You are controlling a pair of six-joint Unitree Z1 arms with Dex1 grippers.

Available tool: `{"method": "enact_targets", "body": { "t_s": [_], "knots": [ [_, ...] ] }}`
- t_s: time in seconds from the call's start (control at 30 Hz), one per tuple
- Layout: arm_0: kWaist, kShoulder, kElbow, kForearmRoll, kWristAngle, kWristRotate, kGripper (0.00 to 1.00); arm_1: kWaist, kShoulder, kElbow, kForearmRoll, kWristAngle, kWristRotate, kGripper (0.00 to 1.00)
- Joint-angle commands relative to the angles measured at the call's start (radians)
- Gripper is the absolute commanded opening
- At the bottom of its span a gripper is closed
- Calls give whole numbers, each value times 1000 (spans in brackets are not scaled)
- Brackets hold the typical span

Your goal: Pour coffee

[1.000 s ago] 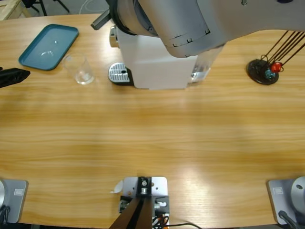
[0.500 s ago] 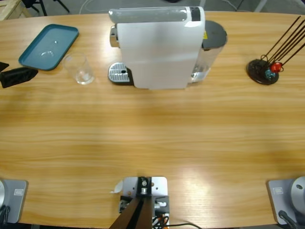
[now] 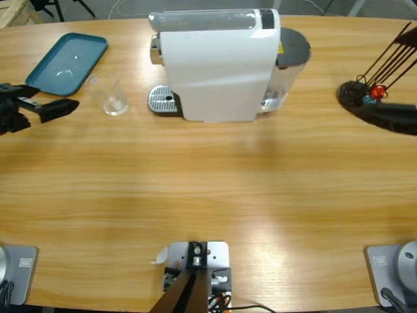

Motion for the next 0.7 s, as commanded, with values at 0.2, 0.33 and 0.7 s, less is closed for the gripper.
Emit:
{"method": "enact_targets", "body": {
  "t_s": [0.2,0.33,0.7],
  "knots": [
    [-5,291,88,-322,2,-53,1000,-4,-7,85,-4,69,26,996],
    [-5,357,89,-399,11,-54,1000,-4,-9,93,-9,73,32,996],
    [-6,527,104,-673,54,-54,1000,-4,-15,110,-19,88,43,996]
  ]
}}
